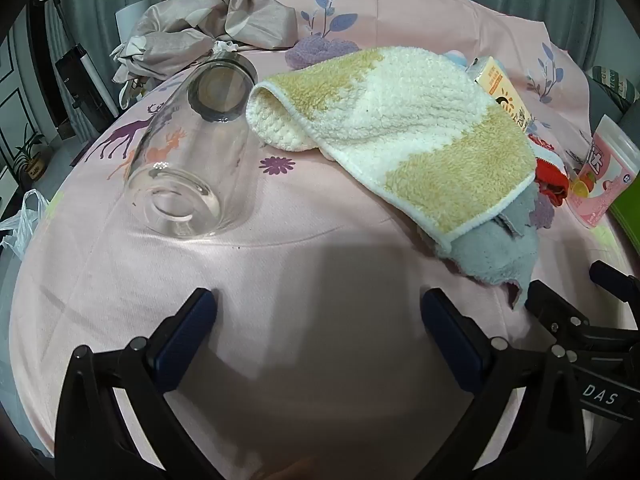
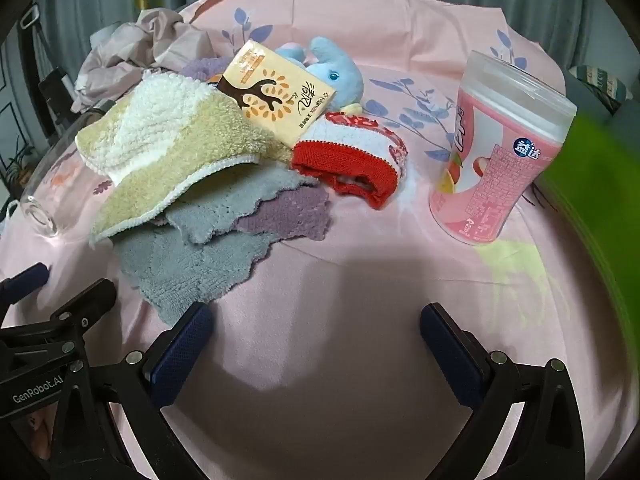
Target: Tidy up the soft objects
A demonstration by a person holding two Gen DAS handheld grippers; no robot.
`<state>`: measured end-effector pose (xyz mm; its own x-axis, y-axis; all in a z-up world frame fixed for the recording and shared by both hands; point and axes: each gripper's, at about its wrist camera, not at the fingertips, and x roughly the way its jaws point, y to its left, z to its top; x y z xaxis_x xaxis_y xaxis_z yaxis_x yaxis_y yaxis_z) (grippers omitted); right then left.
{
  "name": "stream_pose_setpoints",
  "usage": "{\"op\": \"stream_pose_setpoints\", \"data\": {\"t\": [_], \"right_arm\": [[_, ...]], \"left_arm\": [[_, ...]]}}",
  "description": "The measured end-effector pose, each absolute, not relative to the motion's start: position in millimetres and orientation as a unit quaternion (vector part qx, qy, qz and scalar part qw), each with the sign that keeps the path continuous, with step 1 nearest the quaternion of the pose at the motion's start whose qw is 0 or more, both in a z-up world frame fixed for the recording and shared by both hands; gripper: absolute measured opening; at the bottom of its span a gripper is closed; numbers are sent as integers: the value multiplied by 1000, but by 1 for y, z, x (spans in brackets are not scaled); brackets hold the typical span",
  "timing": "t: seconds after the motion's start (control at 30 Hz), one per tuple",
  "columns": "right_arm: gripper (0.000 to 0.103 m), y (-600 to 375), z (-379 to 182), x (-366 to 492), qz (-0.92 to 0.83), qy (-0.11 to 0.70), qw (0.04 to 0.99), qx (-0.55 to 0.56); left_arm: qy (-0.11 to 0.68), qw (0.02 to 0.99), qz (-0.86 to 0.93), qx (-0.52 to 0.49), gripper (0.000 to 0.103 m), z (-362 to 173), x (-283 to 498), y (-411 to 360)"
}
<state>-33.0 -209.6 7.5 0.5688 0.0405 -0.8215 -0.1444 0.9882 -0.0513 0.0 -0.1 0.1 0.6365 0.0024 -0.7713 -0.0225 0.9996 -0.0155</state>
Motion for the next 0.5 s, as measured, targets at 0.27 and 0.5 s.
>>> {"op": "stream_pose_setpoints", "data": {"t": [0.27,0.5], "right_arm": [[103,-210,7,-33,52,461,884,-56],[103,-209,7,-33,52,462,884,-56]], "left_arm": [[427,904,6,-14,102,0,0,0],[427,904,6,-13,102,0,0,0]]}}
